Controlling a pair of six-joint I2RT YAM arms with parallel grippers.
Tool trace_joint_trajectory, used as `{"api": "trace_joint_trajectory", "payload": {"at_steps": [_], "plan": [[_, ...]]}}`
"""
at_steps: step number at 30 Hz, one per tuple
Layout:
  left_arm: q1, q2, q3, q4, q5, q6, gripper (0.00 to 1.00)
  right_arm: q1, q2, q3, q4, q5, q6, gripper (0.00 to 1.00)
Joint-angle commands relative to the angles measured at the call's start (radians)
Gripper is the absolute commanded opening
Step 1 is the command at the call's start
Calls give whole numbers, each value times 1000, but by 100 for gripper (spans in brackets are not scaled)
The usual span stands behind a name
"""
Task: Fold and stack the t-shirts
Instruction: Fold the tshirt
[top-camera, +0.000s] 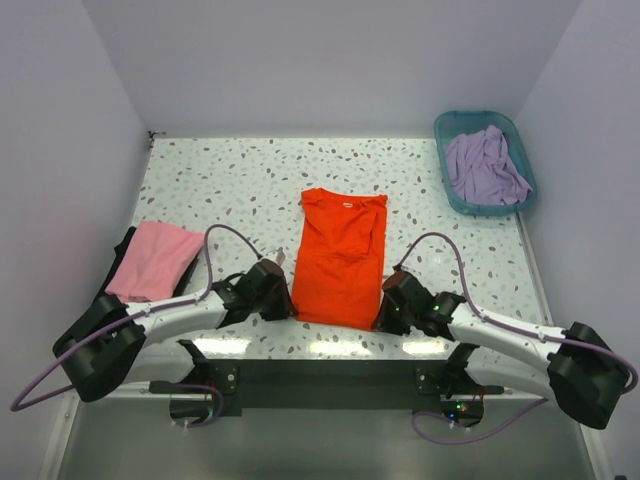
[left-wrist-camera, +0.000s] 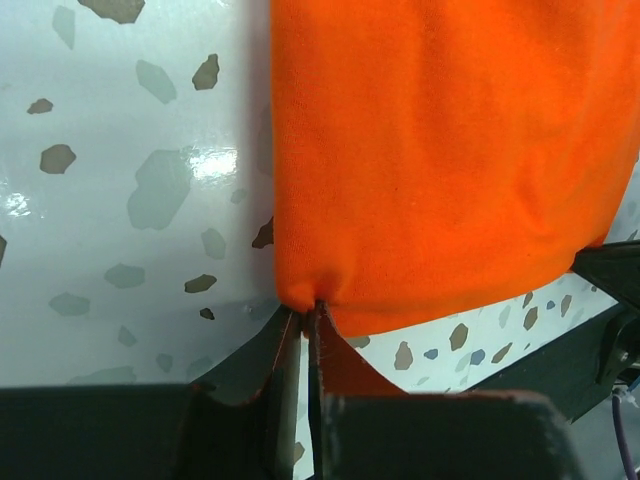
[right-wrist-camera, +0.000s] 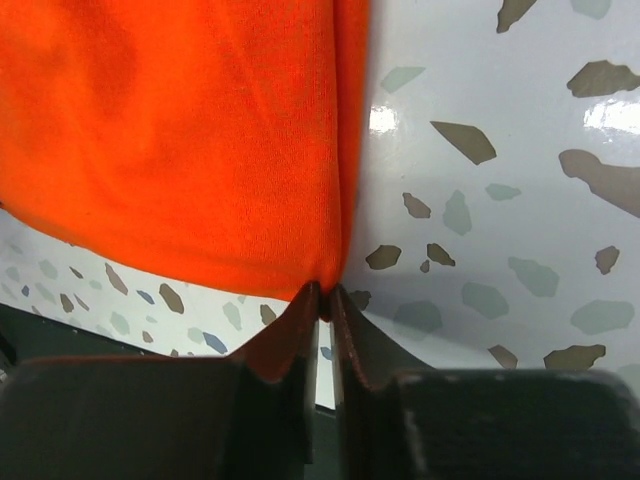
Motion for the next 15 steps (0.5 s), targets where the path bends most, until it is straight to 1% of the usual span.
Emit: {"api": "trace_joint_trajectory", "payload": {"at_steps": [1, 2, 3, 7, 8, 11, 12, 14, 15], "plan": [[-8, 37, -7, -67, -18, 48, 8, 6, 15, -4, -7, 47, 0, 9], [-10, 36, -1, -81, -18, 51, 3, 7, 10, 2, -20, 47, -6, 3], [-13, 31, 10, -90, -20, 55, 0, 7, -5, 20, -33, 50, -13, 0], [-40, -25, 31, -148, -28, 50, 0, 23, -39, 64, -139, 44, -67, 0], [-65, -36, 36, -182, -58, 45, 0, 32, -46, 68, -155, 42, -70, 0], [-123, -78, 59, -251, -89, 18, 0, 105, -86, 77, -211, 62, -53, 0], [-135, -88, 68, -268, -94, 3, 0, 147, -99, 91, -231, 76, -49, 0], [-168, -128, 85, -314, -113, -8, 0, 194, -131, 117, -311, 129, -40, 0], [-169, -139, 106, -332, -121, -13, 0, 198, -142, 148, -339, 146, -40, 0]]}}
